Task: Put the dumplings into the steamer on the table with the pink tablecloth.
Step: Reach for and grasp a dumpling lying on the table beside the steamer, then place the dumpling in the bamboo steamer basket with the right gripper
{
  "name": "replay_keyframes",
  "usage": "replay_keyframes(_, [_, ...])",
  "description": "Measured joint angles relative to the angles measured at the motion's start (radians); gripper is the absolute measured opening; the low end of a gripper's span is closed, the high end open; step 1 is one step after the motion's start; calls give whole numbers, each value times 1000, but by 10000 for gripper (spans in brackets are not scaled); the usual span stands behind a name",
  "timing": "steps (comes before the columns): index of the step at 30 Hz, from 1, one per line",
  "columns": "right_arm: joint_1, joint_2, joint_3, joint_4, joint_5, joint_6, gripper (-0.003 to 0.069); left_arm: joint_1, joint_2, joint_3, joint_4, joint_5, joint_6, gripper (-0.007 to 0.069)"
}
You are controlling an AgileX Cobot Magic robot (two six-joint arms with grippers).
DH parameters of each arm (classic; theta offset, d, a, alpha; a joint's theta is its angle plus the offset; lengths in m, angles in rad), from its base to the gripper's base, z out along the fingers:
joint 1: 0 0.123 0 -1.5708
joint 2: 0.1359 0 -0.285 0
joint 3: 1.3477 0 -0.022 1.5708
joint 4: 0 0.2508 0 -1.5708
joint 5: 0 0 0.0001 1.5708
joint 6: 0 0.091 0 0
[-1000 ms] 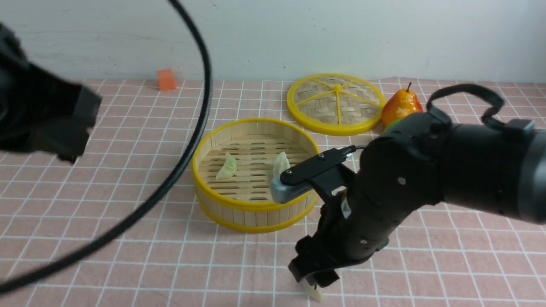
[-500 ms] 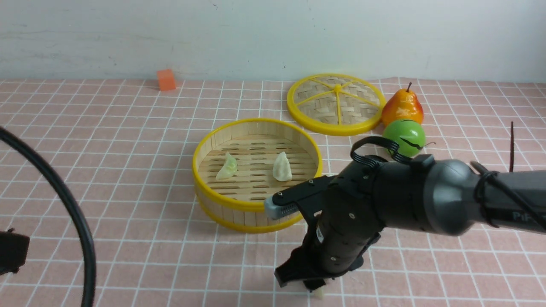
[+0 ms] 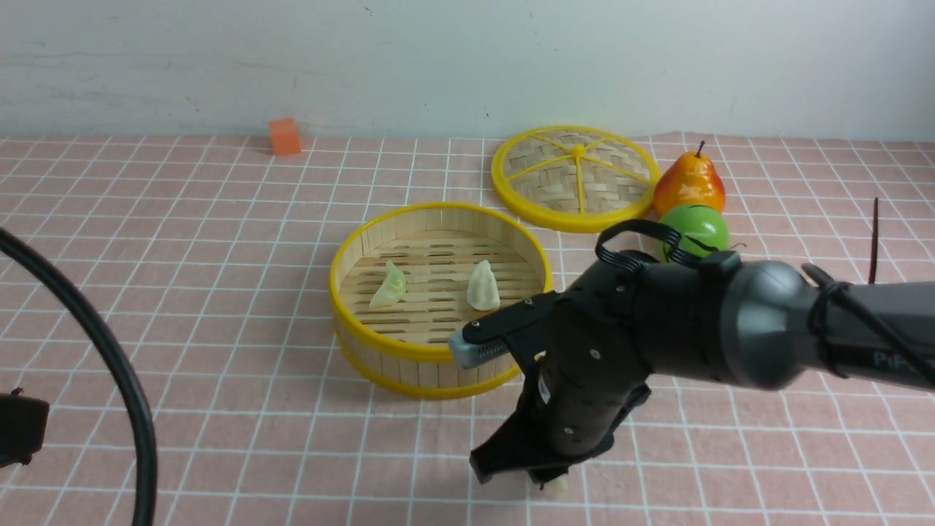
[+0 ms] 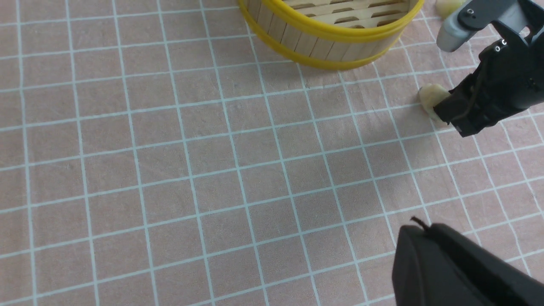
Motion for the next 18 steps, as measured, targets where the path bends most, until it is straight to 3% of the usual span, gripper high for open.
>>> replay_keyframes(9, [1, 2, -325, 7, 185, -173, 196, 0, 0, 1, 24, -9, 0, -14])
replay_keyframes(18, [1, 234, -656, -30, 185, -193, 195, 0, 0, 1, 40, -32, 0, -14])
